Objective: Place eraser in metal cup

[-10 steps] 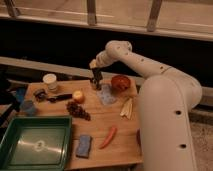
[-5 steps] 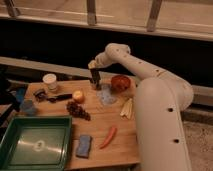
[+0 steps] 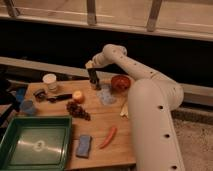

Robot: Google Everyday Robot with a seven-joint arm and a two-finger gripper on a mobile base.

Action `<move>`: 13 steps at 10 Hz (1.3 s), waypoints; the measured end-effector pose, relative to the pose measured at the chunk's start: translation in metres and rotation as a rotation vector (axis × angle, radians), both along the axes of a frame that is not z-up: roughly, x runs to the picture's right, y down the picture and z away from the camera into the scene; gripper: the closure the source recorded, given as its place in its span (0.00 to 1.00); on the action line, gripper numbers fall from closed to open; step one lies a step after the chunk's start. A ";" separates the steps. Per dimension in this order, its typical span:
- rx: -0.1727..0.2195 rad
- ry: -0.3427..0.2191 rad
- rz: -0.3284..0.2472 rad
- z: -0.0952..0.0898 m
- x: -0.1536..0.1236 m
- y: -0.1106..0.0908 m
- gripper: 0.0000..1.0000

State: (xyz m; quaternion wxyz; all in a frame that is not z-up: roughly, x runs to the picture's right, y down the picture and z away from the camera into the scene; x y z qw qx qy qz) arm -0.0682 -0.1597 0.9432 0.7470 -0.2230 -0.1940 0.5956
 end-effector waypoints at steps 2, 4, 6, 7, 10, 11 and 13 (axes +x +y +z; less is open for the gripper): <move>-0.004 -0.009 -0.001 0.010 -0.001 -0.001 1.00; -0.008 -0.019 0.010 0.017 0.001 -0.002 1.00; -0.015 -0.025 0.026 0.020 0.003 0.000 1.00; -0.018 -0.026 0.040 0.022 0.007 0.003 1.00; -0.021 -0.024 0.079 0.023 0.014 0.007 1.00; -0.023 -0.023 0.099 0.024 0.019 0.010 1.00; -0.026 -0.025 0.121 0.026 0.022 0.012 1.00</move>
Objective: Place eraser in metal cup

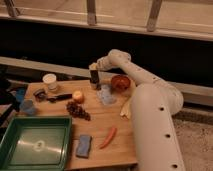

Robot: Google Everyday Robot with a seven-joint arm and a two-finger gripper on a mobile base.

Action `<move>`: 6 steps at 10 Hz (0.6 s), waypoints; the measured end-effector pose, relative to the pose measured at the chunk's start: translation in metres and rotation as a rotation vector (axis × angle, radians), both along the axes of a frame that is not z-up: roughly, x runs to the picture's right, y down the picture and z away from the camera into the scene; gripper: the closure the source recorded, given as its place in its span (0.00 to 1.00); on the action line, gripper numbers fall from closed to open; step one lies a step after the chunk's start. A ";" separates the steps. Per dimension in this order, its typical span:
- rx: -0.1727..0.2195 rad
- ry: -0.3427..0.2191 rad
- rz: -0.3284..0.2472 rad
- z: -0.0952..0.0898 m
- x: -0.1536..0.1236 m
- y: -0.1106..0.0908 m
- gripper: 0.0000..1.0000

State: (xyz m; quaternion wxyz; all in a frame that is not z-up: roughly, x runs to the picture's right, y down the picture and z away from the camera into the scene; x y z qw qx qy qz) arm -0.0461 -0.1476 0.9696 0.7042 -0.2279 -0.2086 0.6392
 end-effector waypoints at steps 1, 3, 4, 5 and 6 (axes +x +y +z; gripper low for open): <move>-0.002 -0.003 0.010 0.002 0.000 0.001 1.00; 0.000 -0.008 0.018 0.004 -0.003 0.000 1.00; 0.003 -0.013 0.023 0.004 -0.005 -0.001 1.00; 0.005 -0.015 0.024 0.005 -0.006 -0.002 1.00; 0.006 -0.018 0.023 0.005 -0.008 -0.001 1.00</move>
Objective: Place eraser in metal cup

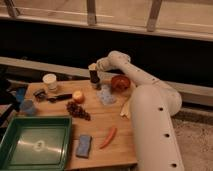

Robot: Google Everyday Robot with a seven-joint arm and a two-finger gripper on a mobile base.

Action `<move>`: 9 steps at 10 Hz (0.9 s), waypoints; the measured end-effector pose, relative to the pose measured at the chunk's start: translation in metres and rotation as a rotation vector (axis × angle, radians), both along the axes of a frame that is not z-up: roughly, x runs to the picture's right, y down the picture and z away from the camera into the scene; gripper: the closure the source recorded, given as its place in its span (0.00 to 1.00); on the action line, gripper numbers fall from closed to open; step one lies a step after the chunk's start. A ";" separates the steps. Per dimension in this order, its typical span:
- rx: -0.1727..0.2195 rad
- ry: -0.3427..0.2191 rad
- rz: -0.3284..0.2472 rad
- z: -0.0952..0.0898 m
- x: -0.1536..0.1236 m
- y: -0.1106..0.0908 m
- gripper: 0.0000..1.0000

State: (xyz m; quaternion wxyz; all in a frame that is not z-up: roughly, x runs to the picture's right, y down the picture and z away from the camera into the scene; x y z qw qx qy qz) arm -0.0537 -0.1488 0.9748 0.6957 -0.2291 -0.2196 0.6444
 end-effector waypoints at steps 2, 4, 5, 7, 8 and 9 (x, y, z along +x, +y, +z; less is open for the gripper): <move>-0.001 -0.004 -0.004 0.001 -0.004 0.004 1.00; -0.007 -0.004 -0.008 0.002 -0.007 0.009 1.00; -0.013 -0.001 -0.006 0.003 -0.007 0.011 1.00; -0.023 0.005 -0.004 0.005 -0.005 0.016 1.00; -0.031 0.008 -0.001 0.006 -0.004 0.019 1.00; -0.035 0.010 0.001 0.007 -0.003 0.021 0.98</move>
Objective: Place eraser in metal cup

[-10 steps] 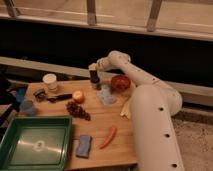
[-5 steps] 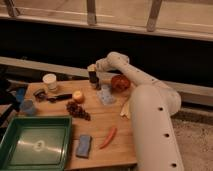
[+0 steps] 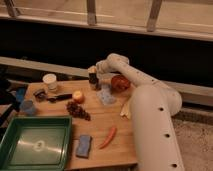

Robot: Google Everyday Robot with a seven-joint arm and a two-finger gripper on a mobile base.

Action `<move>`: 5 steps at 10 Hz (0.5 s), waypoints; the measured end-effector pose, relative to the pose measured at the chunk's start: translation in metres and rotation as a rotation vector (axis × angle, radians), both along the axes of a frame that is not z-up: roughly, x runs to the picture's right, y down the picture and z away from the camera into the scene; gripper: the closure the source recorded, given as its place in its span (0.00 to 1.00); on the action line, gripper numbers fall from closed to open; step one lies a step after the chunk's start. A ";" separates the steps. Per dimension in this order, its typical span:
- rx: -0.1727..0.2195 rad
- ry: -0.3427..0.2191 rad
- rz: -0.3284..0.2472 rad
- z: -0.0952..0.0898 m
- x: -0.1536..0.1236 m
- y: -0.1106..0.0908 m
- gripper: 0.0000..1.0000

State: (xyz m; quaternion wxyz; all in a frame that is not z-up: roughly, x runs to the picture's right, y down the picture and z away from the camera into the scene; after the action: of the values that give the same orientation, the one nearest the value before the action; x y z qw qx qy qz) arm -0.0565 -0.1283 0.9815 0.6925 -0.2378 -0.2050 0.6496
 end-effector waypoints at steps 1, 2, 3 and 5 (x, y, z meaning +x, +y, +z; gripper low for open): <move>-0.005 0.002 0.002 0.001 0.001 0.002 0.90; -0.009 0.004 0.004 0.001 0.001 0.004 0.82; -0.013 0.006 0.006 0.001 0.002 0.005 0.69; -0.018 0.010 0.006 0.001 0.003 0.008 0.50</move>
State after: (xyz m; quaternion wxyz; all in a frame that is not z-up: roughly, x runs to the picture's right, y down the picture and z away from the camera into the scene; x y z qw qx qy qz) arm -0.0533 -0.1208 0.9822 0.6895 -0.2400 -0.1965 0.6545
